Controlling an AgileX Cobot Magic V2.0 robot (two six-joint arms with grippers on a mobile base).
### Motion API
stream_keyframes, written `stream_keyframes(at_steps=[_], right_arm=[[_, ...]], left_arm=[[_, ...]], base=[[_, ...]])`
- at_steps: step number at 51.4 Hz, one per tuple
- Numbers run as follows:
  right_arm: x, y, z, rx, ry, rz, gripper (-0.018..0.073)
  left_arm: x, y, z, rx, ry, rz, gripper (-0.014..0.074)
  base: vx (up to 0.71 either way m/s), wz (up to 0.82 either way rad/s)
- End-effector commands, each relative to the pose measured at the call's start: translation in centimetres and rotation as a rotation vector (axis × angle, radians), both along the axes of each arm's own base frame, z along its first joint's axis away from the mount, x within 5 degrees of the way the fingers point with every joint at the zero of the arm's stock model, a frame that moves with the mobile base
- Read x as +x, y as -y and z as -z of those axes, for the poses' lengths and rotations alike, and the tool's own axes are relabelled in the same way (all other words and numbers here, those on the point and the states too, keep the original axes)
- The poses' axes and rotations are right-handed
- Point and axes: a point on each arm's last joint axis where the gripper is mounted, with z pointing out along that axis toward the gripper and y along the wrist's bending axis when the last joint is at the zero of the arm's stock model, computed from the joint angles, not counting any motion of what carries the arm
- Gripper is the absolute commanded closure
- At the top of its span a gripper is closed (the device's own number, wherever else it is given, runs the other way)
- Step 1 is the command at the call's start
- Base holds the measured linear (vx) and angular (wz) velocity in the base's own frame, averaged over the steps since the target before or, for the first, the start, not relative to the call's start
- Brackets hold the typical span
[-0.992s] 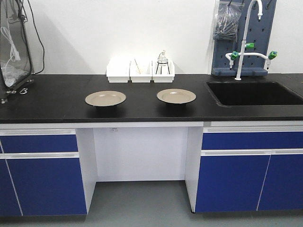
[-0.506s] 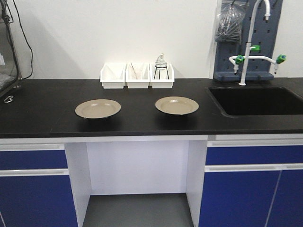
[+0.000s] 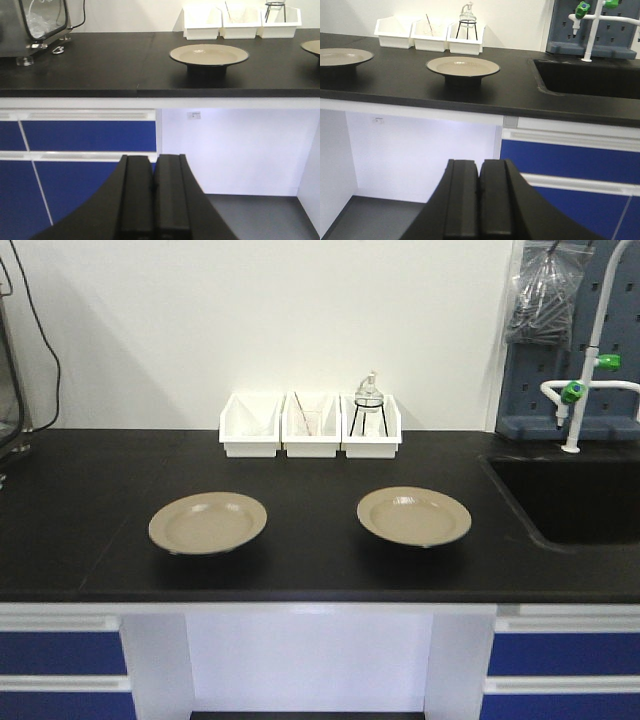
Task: Arrange circular plates on left workspace
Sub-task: 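Drive the base forward up to the counter with the two beige plates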
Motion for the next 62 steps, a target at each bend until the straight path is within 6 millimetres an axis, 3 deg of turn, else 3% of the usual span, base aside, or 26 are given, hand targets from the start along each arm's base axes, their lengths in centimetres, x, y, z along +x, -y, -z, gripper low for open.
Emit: stream_keyframes(at_steps=[1, 62], right_arm=[[0.03, 0.0, -0.07, -0.005, 0.073, 0.001, 0.0564], [0.03, 0.0, -0.1, -0.005, 0.076, 0.001, 0.0564]], left_arm=[[0.05, 0.01, -0.23, -0.005, 0.085, 0.003, 0.0596], [0.05, 0.01, -0.23, -0.005, 0.085, 0.003, 0.0596]], base=[[0.49, 0.01], [0.39, -0.01]])
